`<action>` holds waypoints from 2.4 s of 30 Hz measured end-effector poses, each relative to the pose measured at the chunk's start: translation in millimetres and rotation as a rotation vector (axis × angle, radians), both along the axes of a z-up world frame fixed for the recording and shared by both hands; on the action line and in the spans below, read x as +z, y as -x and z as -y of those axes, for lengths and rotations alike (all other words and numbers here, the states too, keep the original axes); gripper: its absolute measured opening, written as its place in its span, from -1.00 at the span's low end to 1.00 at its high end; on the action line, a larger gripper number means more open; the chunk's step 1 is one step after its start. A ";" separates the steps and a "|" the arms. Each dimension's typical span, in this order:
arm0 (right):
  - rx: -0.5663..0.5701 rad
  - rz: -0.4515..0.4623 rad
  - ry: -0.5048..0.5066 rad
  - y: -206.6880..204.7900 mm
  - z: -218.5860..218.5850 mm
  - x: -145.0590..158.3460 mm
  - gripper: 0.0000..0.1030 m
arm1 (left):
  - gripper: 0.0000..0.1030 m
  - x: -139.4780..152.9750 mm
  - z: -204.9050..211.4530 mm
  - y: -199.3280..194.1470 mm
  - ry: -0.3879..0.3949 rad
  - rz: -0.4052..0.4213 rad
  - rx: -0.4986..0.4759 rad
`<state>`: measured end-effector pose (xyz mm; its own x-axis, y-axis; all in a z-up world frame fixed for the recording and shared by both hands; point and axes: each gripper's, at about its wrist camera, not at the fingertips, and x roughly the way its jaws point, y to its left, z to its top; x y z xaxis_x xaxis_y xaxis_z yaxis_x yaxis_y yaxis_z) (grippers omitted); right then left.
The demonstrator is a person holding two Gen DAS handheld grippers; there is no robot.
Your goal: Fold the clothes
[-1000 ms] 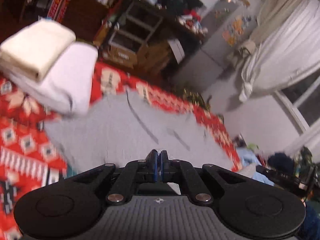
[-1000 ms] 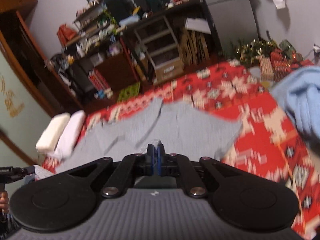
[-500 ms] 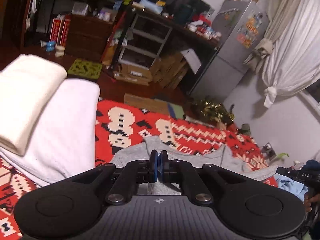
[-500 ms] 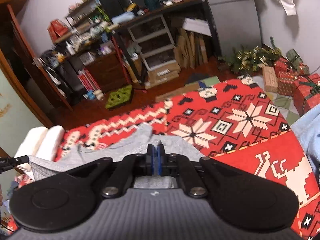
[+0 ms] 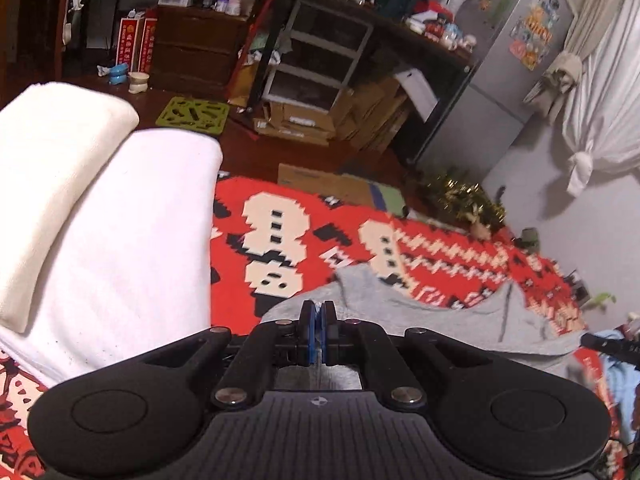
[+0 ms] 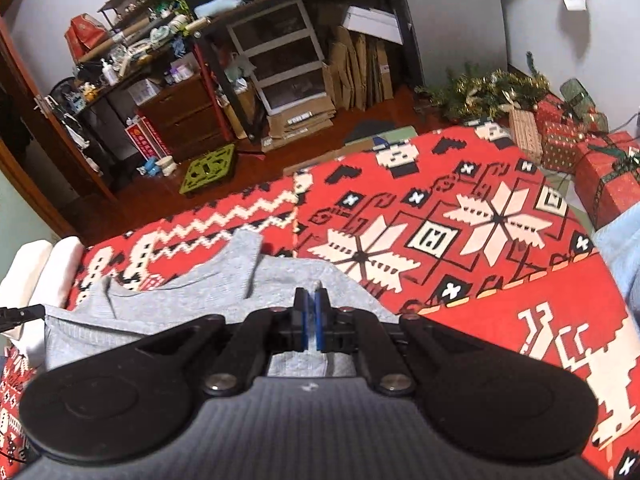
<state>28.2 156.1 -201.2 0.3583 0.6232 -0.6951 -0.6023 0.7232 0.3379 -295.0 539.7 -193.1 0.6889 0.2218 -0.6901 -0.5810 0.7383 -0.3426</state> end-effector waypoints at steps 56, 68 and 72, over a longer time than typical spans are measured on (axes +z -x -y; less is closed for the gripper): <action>0.182 0.134 0.196 32.5 -76.9 -32.5 -0.77 | -0.88 -31.2 77.9 -63.5 -0.227 -0.188 -0.289; 0.101 0.068 0.075 12.1 -65.0 -21.5 -0.77 | -0.88 -17.1 46.6 -69.1 -0.151 -0.094 -0.155; 0.211 0.079 0.149 40.2 -64.2 -25.3 -0.77 | -0.88 -12.6 44.2 -58.2 -0.135 -0.084 -0.152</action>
<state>-12.0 220.4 -226.5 0.2882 0.5827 -0.7599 -0.7656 0.6168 0.1826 -236.8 495.5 -205.7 0.6627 0.2141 -0.7177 -0.4820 0.8554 -0.1899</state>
